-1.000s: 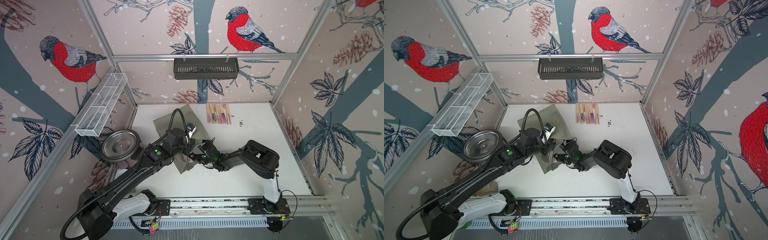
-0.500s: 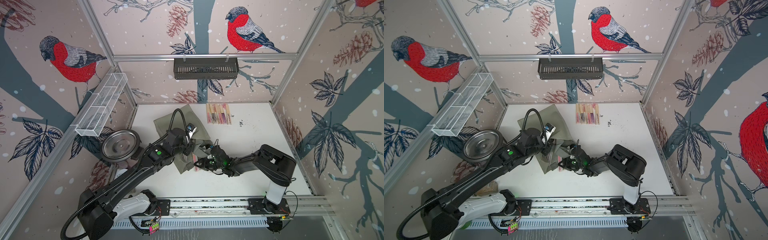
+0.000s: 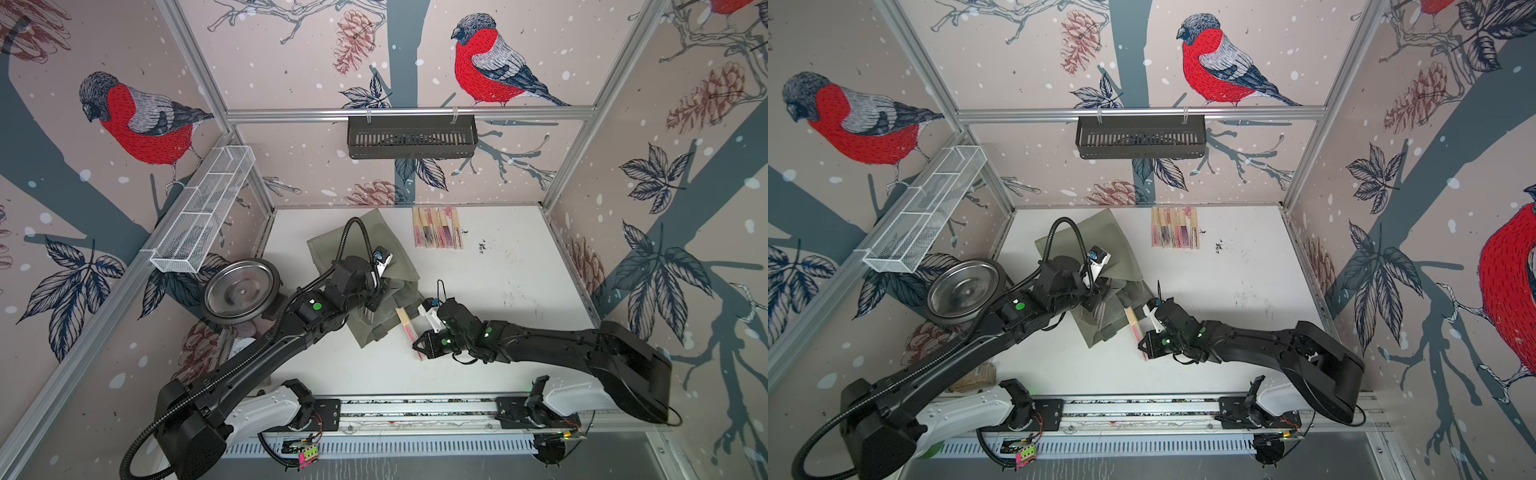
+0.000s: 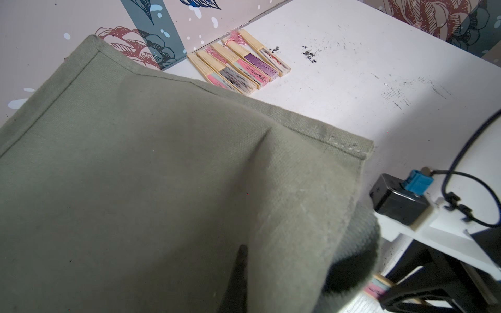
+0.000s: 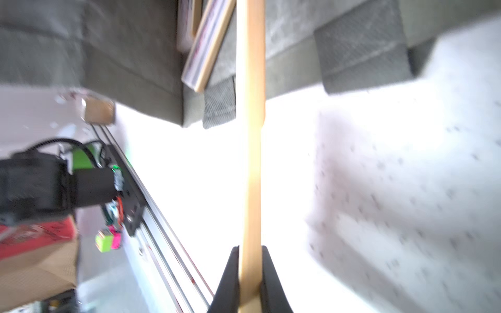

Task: Take out the folding fans from the tote bags
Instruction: Pick up the folding fan from the canvas bag, then place the folding fan at the center of the board.

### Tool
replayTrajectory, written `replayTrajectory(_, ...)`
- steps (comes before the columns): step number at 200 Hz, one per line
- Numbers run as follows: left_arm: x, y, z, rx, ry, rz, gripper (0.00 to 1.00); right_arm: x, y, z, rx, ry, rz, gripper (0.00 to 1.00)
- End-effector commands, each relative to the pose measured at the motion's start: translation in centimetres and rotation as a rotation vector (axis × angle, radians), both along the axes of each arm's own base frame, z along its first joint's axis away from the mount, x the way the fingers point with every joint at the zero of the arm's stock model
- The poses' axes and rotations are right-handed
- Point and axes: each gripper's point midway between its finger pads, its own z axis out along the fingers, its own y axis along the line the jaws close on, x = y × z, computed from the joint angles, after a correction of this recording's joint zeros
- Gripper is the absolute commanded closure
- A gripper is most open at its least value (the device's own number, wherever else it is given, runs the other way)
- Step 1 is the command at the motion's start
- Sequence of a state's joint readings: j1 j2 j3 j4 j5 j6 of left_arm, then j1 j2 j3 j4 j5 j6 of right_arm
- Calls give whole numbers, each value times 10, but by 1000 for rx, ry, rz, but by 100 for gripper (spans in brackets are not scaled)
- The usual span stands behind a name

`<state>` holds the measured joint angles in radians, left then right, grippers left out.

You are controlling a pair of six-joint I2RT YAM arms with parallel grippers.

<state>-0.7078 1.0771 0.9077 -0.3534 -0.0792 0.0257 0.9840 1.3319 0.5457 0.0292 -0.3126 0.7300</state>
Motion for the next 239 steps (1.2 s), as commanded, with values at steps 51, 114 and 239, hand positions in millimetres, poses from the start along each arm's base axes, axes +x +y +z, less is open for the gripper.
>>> replayTrajectory(51, 2, -3, 12, -30, -29, -2, 100, -25, -44, 23, -106, -122, 41, 92)
replayTrajectory(114, 2, -1, 13, -29, -37, 5, 100, -49, -51, 49, 29, -170, 74, 93)
replayTrajectory(239, 3, -1, 10, -18, -31, 9, 100, 1, -93, 122, 259, -416, -272, 93)
